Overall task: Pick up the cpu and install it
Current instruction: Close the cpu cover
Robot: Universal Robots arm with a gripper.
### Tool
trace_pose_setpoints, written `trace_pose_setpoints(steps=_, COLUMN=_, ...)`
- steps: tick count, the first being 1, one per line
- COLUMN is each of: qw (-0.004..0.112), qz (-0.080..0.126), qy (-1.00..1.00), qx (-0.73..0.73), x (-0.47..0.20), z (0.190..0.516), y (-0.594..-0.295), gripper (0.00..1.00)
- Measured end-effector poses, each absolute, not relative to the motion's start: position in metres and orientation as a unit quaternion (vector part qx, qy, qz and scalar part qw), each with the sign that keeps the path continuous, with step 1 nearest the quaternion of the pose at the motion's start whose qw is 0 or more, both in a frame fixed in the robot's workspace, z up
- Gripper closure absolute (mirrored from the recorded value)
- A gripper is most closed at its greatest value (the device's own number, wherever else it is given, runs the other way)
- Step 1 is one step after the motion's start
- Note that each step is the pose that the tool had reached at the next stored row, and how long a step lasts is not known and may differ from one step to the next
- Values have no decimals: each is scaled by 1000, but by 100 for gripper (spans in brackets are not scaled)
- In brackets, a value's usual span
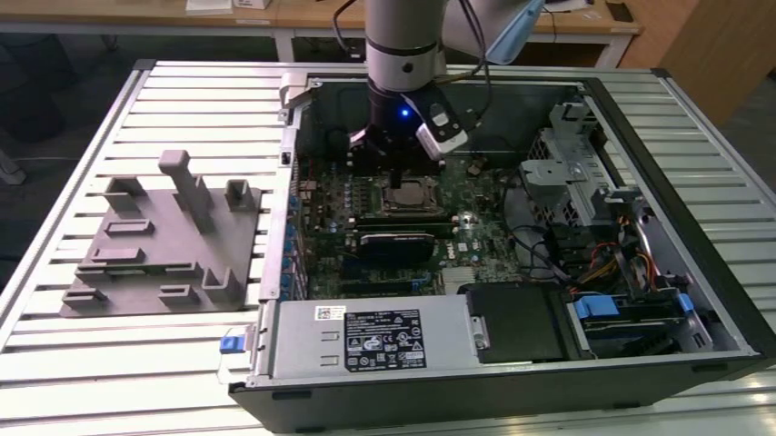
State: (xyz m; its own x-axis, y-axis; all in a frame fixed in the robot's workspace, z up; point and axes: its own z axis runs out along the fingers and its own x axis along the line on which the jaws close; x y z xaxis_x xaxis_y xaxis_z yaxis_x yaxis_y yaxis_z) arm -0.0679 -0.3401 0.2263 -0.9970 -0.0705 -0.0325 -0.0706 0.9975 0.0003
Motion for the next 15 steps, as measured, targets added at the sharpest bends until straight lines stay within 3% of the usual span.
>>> trace_pose_setpoints(steps=15, qw=17, qz=1, qy=999, qx=-35, x=-64, z=234, y=-340, gripper=89)
